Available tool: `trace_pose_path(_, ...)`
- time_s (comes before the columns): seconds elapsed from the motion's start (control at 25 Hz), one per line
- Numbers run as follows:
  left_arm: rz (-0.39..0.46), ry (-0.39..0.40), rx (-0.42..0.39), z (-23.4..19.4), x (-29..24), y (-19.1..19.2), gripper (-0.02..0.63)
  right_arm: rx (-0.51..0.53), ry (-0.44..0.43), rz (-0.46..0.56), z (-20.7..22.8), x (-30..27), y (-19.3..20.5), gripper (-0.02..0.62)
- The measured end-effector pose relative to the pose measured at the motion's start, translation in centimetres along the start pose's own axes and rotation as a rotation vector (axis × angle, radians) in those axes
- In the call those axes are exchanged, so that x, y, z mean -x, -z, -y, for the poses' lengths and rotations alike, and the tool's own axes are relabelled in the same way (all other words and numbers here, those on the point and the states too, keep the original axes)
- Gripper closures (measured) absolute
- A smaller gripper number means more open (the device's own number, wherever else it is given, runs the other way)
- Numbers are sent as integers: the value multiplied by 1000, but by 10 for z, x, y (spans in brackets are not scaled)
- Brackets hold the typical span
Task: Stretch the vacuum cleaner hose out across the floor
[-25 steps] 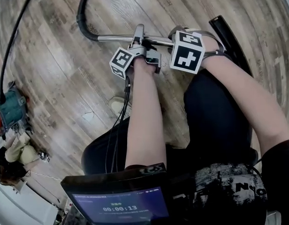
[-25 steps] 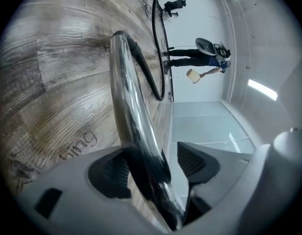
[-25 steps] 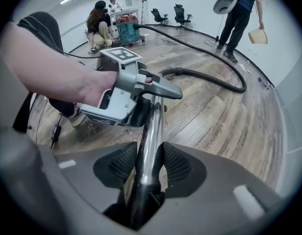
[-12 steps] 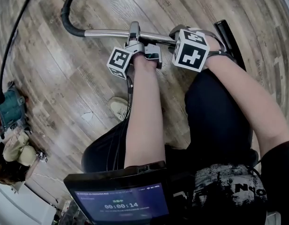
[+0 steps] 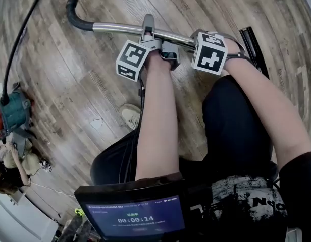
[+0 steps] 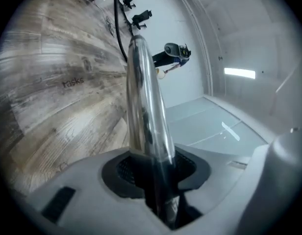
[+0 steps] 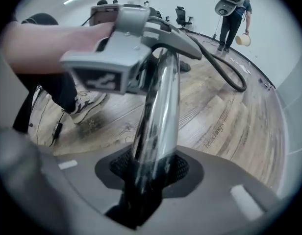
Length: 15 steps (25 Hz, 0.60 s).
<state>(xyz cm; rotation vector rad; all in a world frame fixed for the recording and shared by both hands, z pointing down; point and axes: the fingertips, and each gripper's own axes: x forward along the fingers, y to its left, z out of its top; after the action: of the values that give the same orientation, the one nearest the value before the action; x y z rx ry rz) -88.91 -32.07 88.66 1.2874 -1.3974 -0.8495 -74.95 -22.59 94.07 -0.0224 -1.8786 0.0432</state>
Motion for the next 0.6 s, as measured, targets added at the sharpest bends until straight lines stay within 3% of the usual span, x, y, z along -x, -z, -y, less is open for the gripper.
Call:
trace_pose_path(0.08,2,10,40,-3,1,-13,495,23,3,-12,-5,5,13,448)
trace_pose_path(0.2,-59,-19,64,-2,-1,0,506,31,35,-48,0,10,31,453)
trace_pose_path(0.48,-55,-101,4,12,2,-5,509,59,84,-7,16,8,27,462)
trace_pose_path(0.6,-53,-112,-1,20,8,-10,511,67,58,30,11,14,20,463)
